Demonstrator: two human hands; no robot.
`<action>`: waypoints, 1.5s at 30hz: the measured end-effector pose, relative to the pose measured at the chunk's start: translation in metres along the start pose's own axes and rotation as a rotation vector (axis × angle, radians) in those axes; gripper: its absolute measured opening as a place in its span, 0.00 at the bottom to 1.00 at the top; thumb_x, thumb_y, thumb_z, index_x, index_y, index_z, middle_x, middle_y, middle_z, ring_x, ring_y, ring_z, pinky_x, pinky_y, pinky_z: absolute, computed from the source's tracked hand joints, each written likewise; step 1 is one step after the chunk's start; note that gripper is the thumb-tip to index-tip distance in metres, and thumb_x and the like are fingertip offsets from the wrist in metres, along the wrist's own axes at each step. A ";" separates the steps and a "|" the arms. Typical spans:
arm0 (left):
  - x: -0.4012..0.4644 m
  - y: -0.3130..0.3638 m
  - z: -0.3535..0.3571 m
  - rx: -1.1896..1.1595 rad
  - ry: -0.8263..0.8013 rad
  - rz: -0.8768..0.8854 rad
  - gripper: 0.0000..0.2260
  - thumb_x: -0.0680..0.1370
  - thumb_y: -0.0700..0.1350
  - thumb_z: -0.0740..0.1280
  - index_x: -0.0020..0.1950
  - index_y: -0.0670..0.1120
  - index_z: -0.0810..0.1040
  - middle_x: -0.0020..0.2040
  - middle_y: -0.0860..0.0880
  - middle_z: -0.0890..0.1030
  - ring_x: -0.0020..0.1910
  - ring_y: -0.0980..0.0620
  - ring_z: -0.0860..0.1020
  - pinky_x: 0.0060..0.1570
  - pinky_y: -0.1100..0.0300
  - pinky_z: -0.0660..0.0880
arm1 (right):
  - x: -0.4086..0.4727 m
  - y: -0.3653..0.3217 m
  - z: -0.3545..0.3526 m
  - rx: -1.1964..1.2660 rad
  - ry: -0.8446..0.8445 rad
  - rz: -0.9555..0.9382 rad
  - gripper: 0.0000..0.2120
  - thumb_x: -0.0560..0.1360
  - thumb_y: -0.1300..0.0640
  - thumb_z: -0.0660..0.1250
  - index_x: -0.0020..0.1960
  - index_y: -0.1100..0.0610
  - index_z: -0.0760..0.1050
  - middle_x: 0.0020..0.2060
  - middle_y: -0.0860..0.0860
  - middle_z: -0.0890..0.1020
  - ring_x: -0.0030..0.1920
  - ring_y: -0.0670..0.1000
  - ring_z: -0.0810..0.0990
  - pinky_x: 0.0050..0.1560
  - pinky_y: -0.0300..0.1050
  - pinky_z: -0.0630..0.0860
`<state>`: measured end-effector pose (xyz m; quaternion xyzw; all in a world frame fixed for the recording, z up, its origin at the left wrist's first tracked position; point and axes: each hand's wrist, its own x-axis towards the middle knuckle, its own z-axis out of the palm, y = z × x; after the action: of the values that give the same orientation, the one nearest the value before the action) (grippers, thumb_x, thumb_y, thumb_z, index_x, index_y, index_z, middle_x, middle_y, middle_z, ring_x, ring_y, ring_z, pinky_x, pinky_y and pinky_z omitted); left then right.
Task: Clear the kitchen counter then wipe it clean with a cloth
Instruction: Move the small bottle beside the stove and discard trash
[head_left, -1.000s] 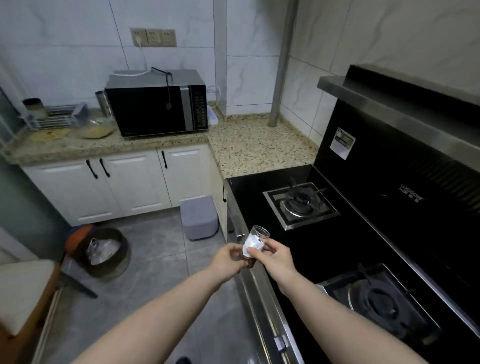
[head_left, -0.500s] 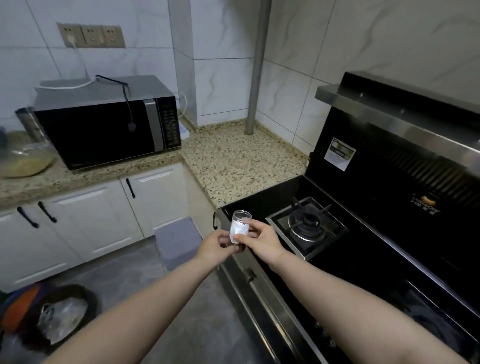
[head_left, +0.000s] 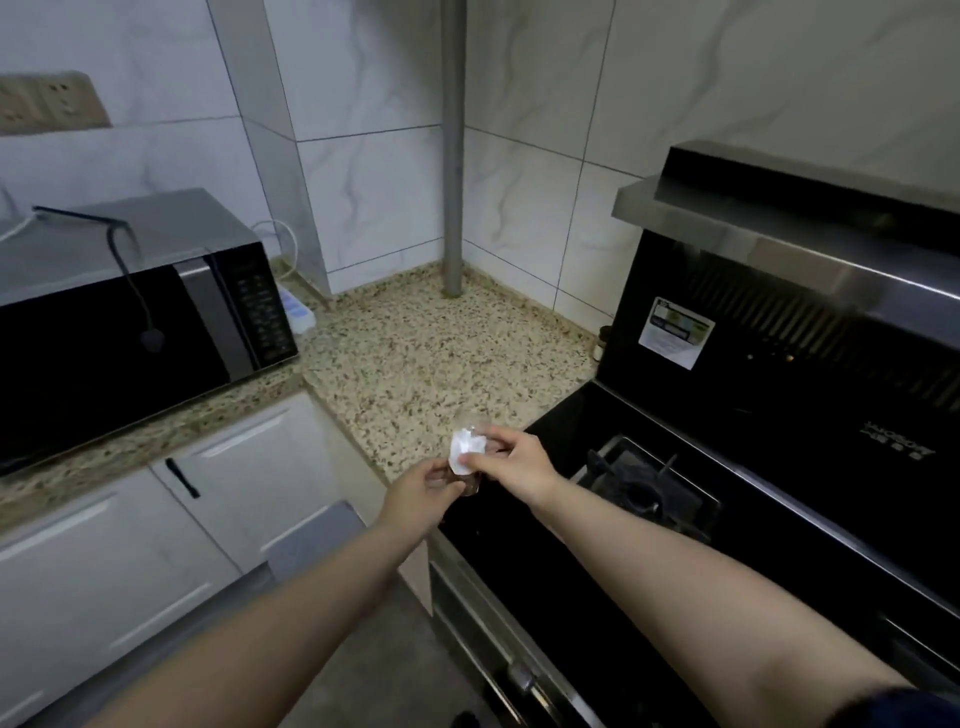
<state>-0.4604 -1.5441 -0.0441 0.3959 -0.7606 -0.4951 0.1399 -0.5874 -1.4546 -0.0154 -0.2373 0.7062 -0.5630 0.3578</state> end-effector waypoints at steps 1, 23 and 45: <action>0.018 0.003 -0.009 0.003 0.007 0.003 0.13 0.75 0.43 0.72 0.60 0.47 0.79 0.52 0.52 0.81 0.53 0.57 0.78 0.50 0.67 0.70 | 0.022 -0.006 0.004 0.042 -0.007 0.027 0.20 0.70 0.66 0.76 0.60 0.59 0.78 0.46 0.53 0.84 0.39 0.40 0.82 0.40 0.28 0.76; 0.289 0.074 0.030 -0.003 -0.509 0.129 0.17 0.67 0.44 0.79 0.53 0.50 0.79 0.48 0.49 0.85 0.48 0.52 0.84 0.50 0.49 0.82 | 0.212 -0.022 -0.073 0.106 0.290 0.073 0.15 0.73 0.70 0.71 0.58 0.62 0.81 0.49 0.55 0.83 0.47 0.49 0.82 0.56 0.41 0.79; 0.491 0.107 0.242 0.115 -0.449 0.159 0.19 0.69 0.43 0.76 0.51 0.49 0.68 0.44 0.51 0.78 0.42 0.47 0.78 0.40 0.60 0.69 | 0.267 0.042 -0.123 0.486 0.871 0.387 0.14 0.80 0.68 0.61 0.59 0.56 0.79 0.54 0.54 0.84 0.53 0.54 0.83 0.58 0.49 0.78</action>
<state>-0.9740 -1.7315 -0.1536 0.2222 -0.8284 -0.5139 -0.0167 -0.8481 -1.5644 -0.1058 0.2424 0.6695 -0.6804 0.1735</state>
